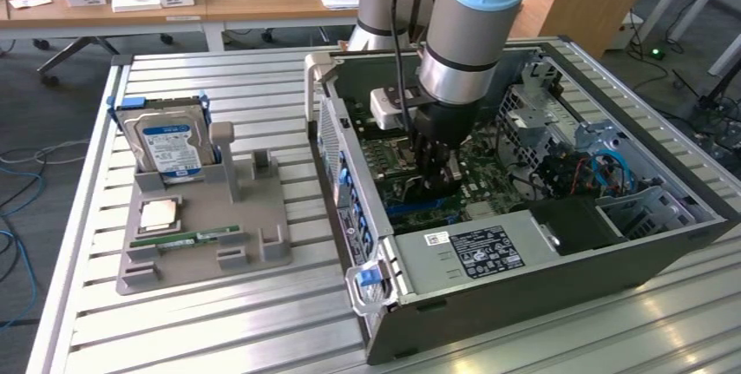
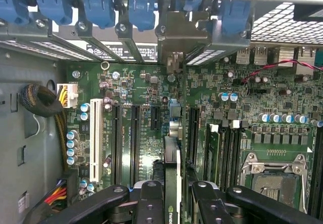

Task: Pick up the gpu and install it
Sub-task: 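Insert the gpu into the slot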

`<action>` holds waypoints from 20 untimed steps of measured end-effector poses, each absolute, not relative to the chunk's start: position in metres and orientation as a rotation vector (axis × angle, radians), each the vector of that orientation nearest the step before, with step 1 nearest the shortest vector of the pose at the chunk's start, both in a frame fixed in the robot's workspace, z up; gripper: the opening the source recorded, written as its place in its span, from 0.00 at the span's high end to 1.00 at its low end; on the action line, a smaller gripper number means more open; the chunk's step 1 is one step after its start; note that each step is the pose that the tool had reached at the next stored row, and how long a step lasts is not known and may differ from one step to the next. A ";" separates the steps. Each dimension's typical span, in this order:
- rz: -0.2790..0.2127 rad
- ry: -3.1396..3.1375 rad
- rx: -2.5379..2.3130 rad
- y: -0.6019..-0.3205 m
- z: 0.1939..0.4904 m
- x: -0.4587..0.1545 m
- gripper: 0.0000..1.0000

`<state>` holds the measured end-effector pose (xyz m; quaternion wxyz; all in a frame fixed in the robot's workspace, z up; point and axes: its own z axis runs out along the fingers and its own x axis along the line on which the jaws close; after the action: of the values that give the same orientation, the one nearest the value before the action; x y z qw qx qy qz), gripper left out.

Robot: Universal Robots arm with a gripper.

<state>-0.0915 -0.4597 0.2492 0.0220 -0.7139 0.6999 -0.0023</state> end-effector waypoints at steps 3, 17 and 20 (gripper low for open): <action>-0.007 2.168 -2.212 -0.460 0.249 -0.091 0.74; -0.007 2.169 -2.212 -0.460 0.251 -0.091 0.74; -0.006 2.169 -2.212 -0.460 0.251 -0.091 0.74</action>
<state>-0.0906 -0.4596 0.2513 0.0219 -0.7139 0.6999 -0.0021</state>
